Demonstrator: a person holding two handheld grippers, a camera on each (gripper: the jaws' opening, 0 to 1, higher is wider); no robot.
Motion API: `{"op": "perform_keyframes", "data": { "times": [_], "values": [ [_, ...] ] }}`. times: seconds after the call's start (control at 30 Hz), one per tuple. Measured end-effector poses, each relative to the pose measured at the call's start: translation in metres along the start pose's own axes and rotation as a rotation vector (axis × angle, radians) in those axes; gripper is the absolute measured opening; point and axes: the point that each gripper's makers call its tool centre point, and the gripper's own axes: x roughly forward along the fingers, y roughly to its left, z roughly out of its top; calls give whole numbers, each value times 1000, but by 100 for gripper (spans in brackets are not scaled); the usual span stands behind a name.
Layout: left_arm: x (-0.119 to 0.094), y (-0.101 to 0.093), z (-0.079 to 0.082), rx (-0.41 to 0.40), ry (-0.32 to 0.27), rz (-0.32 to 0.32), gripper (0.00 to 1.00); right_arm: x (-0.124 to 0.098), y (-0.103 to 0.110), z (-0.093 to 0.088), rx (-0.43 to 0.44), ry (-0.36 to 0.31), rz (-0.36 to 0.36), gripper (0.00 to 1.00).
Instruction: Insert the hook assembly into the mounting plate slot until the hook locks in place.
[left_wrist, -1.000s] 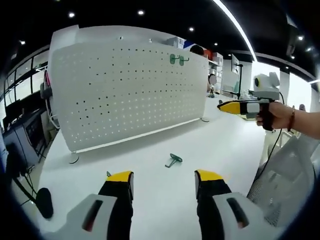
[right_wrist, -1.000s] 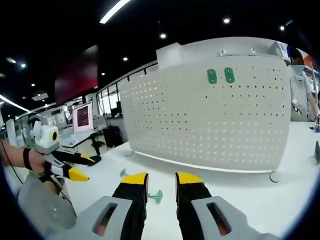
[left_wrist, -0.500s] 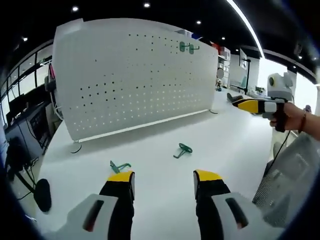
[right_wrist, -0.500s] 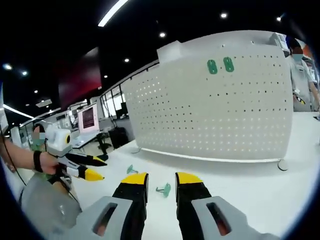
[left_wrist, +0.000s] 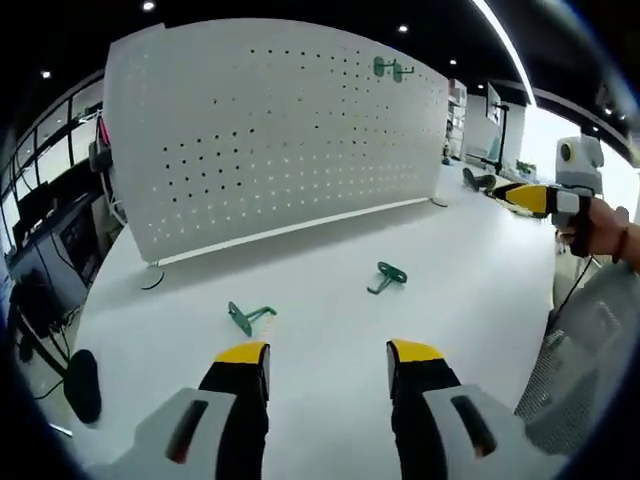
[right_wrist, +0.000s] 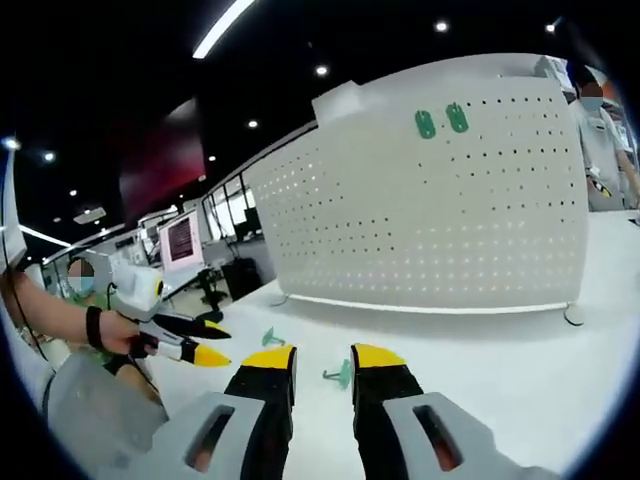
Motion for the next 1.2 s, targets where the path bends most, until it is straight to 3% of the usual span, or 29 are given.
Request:
{"op": "perform_keyframes", "data": {
  "times": [0.4, 0.97, 1.2],
  "values": [
    [19, 11, -6, 15, 17, -12, 49, -11, -1, -3, 0, 12, -32, 21],
    [42, 42, -14, 58, 61, 36, 43, -9, 6, -13, 13, 44, -36, 21],
    [51, 52, -15, 82, 66, 64, 35, -12, 1, -14, 25, 47, -54, 21]
  ]
}}
